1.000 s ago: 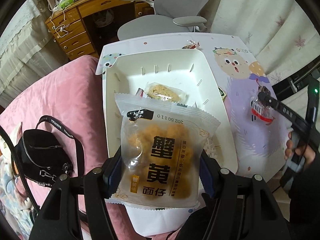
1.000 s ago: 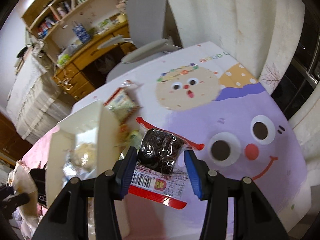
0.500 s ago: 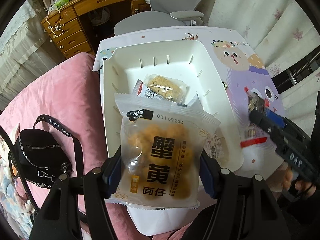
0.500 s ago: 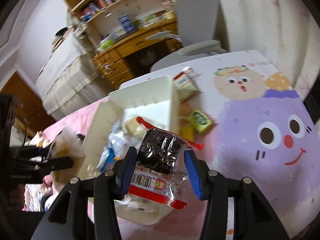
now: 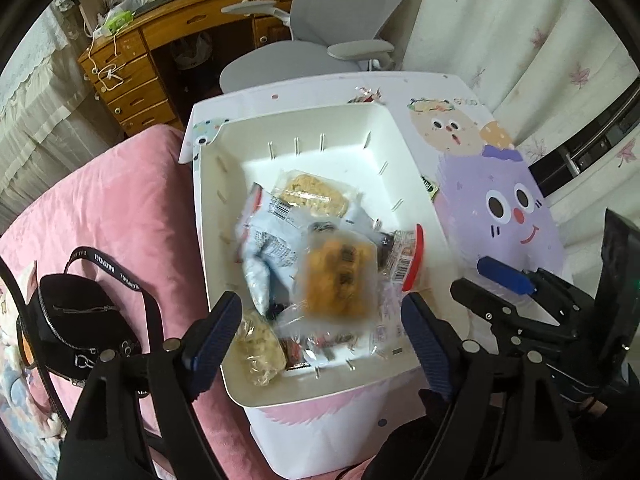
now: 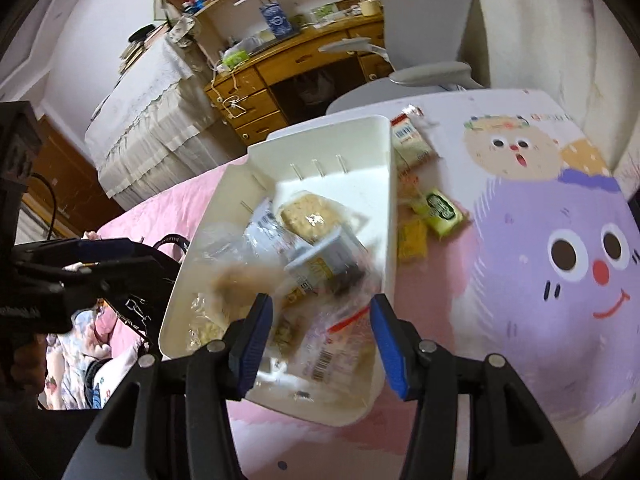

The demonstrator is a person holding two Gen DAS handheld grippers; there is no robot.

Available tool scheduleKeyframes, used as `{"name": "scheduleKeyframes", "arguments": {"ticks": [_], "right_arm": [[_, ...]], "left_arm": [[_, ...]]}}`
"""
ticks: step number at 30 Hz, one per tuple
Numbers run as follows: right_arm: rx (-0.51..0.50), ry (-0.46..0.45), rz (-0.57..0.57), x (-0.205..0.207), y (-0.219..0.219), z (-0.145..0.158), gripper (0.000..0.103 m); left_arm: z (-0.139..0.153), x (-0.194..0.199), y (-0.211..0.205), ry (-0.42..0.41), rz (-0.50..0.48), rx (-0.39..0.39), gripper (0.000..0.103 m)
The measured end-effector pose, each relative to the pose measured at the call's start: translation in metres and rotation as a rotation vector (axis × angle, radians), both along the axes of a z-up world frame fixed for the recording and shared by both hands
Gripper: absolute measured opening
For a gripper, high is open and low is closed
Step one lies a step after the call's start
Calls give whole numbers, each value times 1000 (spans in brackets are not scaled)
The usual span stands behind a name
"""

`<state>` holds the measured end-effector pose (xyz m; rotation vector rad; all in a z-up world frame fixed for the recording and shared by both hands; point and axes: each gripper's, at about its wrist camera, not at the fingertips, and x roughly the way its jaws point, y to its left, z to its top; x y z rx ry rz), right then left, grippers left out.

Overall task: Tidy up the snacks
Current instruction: 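Open left tool over tray to drop crab-roe bag while right drops dark packet in, then move left tool toward red-white biscuit packet while right approaches green pineapple-cake packet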

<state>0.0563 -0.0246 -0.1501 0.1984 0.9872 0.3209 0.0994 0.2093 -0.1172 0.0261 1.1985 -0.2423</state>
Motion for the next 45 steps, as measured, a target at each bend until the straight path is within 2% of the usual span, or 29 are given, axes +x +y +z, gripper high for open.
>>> {"name": "scheduleKeyframes", "arguments": {"ticks": [6,16,24,30,36,40,45], "right_arm": [[-34,16,-37,-10,-13,0,52],[-157,25,-84,-25,-39,-5,52],[-244,3,-62,-24,-53,-16,52],[-287,-31,3,-4,-61,-23,52],[-332,-113,46,26,-70,-30,52],[-367,-168,87,46,-75,-39,52],[-356,-200,147,71,-78,-50,52]], "left_arm": [[7,4,-11,-6,-37,2,81],[15,21,-55,2,-155,11,81],[17,51,-90,1,-203,46,81],[19,85,-114,14,-205,81,81],[15,131,-142,23,-220,124,81],[3,163,-162,45,-241,169,81],[-15,201,-182,78,-254,206,81]]}}
